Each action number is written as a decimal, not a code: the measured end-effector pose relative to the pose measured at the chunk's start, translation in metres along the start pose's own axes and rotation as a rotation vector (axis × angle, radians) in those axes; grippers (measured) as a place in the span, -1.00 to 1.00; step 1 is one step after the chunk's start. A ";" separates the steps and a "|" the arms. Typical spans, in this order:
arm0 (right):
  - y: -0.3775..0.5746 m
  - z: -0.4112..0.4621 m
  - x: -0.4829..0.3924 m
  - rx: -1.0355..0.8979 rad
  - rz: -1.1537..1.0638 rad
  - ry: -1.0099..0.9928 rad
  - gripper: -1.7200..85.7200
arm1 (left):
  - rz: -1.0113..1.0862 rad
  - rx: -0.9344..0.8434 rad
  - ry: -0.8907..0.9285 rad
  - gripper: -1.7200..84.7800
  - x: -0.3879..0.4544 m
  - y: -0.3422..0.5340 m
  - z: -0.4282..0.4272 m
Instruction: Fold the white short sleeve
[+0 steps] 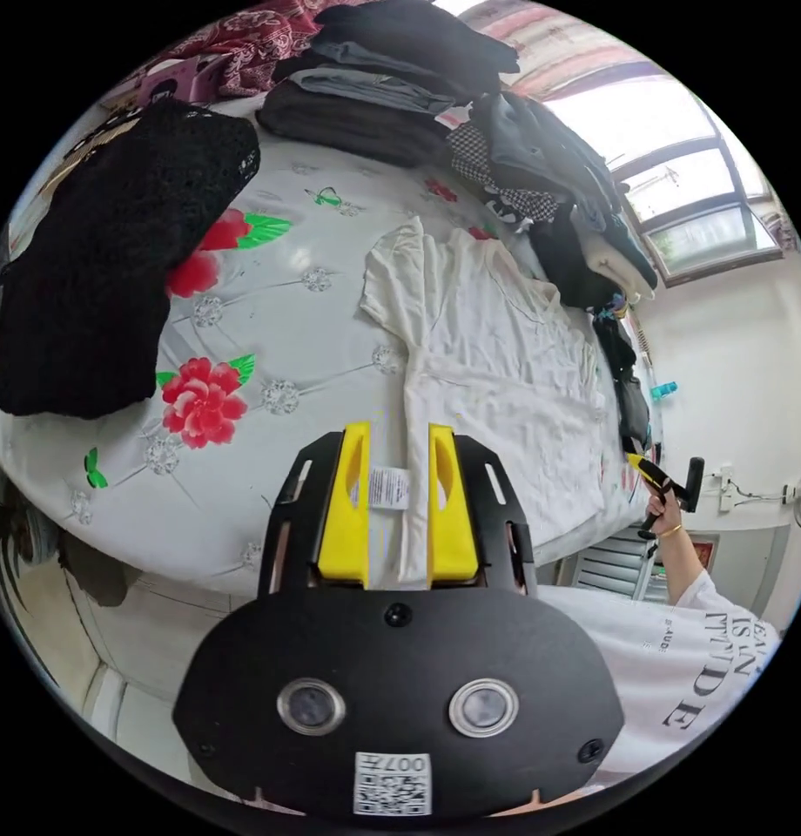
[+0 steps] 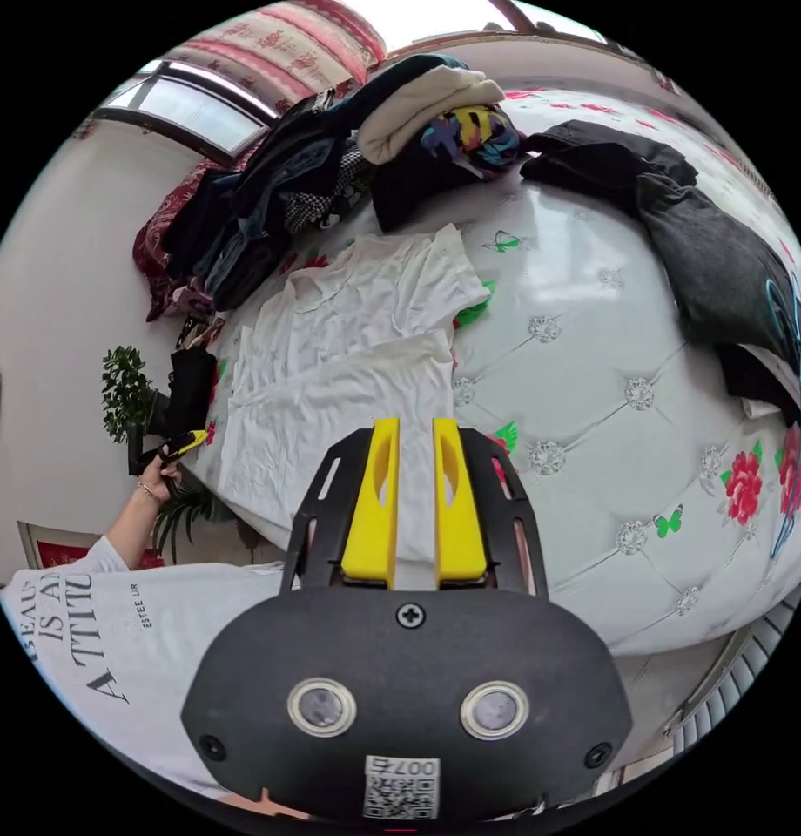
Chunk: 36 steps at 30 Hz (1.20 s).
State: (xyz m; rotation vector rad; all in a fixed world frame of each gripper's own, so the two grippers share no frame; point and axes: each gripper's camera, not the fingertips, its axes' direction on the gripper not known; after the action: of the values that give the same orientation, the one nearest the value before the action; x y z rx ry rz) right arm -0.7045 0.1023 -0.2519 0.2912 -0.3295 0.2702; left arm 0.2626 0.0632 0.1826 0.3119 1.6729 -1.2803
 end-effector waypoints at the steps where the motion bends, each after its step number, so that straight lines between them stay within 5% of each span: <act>1: 0.013 -0.002 0.002 -0.012 -0.018 0.015 -0.89 | 0.017 -0.017 -0.017 -0.73 -0.002 0.010 -0.002; 9: 0.061 0.032 0.004 -0.195 -0.088 0.119 -0.90 | 0.135 -0.190 -0.052 -0.74 0.033 0.076 0.033; 15: 0.049 0.047 0.004 -0.320 -0.105 0.067 -0.96 | 0.265 -0.285 -0.247 -0.97 0.056 0.066 0.051; 18: 0.052 0.008 0.011 -0.242 -0.091 -0.026 -0.96 | 0.268 -0.340 -0.180 -0.98 0.051 0.060 0.037; 26: 0.050 -0.097 0.047 -0.050 0.070 -0.369 -0.97 | 0.157 -0.119 0.238 -0.98 0.035 0.038 -0.059; 36: -0.114 -0.213 -0.006 0.282 -0.065 -0.342 -0.97 | 0.270 0.106 0.412 -0.98 0.102 -0.150 -0.147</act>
State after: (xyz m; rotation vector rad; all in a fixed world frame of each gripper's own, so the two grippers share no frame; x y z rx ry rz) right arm -0.6163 0.0650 -0.4737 0.6280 -0.6204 0.2013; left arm 0.0309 0.0914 0.1878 0.8840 1.8269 -1.1533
